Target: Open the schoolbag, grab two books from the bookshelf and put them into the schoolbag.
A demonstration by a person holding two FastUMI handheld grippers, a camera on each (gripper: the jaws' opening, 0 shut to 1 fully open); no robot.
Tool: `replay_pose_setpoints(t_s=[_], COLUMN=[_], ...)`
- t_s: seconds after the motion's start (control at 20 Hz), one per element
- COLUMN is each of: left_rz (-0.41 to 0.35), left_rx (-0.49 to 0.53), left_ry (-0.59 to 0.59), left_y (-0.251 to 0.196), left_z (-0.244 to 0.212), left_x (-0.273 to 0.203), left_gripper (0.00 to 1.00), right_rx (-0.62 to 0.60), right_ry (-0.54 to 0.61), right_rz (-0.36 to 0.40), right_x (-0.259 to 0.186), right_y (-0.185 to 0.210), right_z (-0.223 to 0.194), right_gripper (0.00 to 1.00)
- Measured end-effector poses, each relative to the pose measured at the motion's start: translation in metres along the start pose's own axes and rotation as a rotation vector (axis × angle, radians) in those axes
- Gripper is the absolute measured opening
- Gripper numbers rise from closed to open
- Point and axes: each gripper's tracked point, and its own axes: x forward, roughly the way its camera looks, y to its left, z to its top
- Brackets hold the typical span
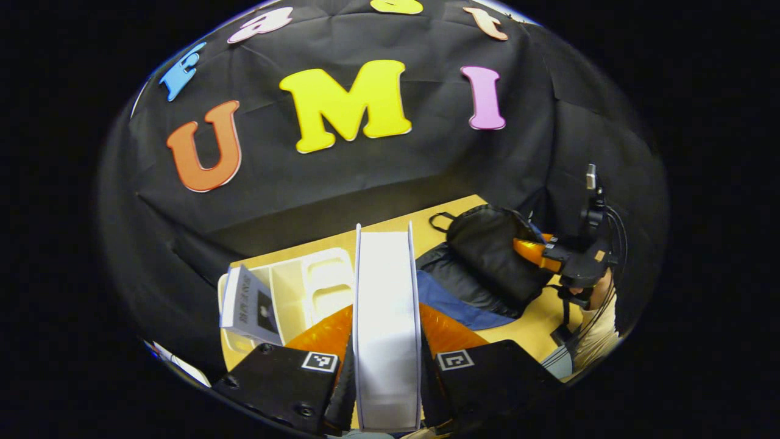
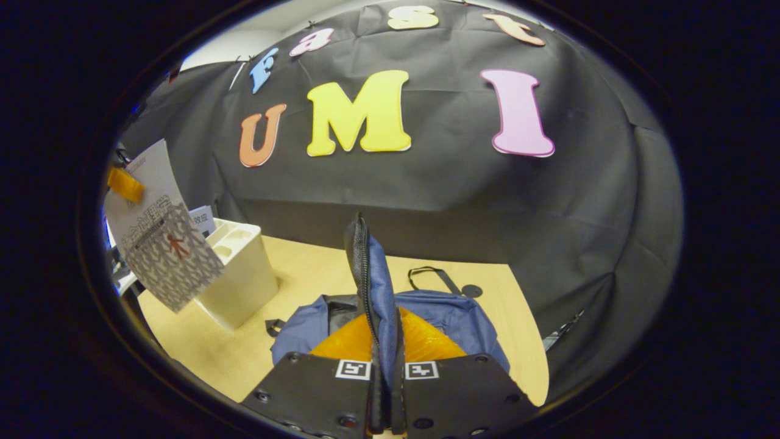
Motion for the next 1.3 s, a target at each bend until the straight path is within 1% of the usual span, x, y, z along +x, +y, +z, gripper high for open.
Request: replay_pose_setpoints(t_s=[0.05, 0.2, 0.25, 0.35, 0.4, 0.45, 0.6, 0.65, 0.7, 0.75, 0.8, 0.95, 1.05, 1.1, 1.15, 1.2, 1.3], left_rz=[-0.047, -0.165, -0.196, -0.231, -0.252, -0.266, -0.307, -0.317, -0.317, -0.313, -0.321, -0.384, -0.405, -0.420, -0.441, -0.460, -0.494], left_rx=[-0.017, -0.110, -0.142, -0.221, -0.260, -0.309, -0.459, -0.525, -0.588, -0.649, -0.704, -0.851, -0.897, -0.921, -0.950, -0.966, -0.988], left_ry=[-0.013, -0.003, 0.009, 0.017, 0.021, 0.022, 0.034, 0.027, 0.019, 0.019, 0.013, -0.010, -0.030, -0.031, -0.021, -0.017, -0.012], left_y=[-0.022, -0.075, -0.086, -0.098, -0.100, -0.099, -0.096, -0.092, -0.088, -0.081, -0.077, -0.080, -0.083, -0.088, -0.096, -0.103, -0.117], left_z=[0.002, -0.003, -0.007, -0.016, -0.019, -0.021, -0.025, -0.026, -0.029, -0.032, -0.035, -0.033, -0.035, -0.038, -0.041, -0.041, -0.043], left_x=[0.011, 0.040, 0.050, 0.069, 0.079, 0.089, 0.123, 0.134, 0.147, 0.158, 0.169, 0.190, 0.205, 0.214, 0.221, 0.230, 0.247], left_gripper=[0.45, 0.42, 0.45, 0.45, 0.48, 0.45, 0.45, 0.48, 0.45, 0.48, 0.45, 0.45, 0.45, 0.41, 0.45, 0.45, 0.45], right_rx=[0.003, 0.037, 0.052, 0.069, 0.070, 0.072, 0.085, 0.085, 0.081, 0.074, 0.071, 0.059, 0.039, 0.030, 0.025, 0.020, 0.009], right_ry=[0.007, 0.015, 0.020, 0.016, 0.013, 0.011, 0.013, 0.012, 0.010, 0.005, -0.002, -0.009, -0.023, -0.034, -0.041, -0.042, -0.037], right_rz=[0.005, 0.023, 0.030, 0.034, 0.030, 0.029, 0.032, 0.035, 0.037, 0.039, 0.038, 0.036, 0.036, 0.036, 0.033, 0.033, 0.032], right_x=[0.001, 0.003, 0.003, 0.001, 0.001, 0.000, 0.003, 0.000, -0.001, -0.001, -0.002, -0.005, -0.006, -0.007, -0.010, -0.010, -0.008], right_y=[-0.001, 0.000, 0.000, -0.003, -0.005, -0.008, -0.009, -0.008, -0.007, -0.006, -0.005, -0.001, 0.004, 0.006, 0.009, 0.011, 0.017], right_z=[-0.001, -0.001, 0.000, 0.005, 0.009, 0.011, 0.017, 0.021, 0.025, 0.029, 0.032, 0.042, 0.050, 0.054, 0.058, 0.061, 0.061], right_gripper=[0.06, 0.06, 0.06, 0.06, 0.06, 0.06, 0.06, 0.06, 0.06, 0.06, 0.06, 0.06, 0.06, 0.06, 0.09, 0.05, 0.05])
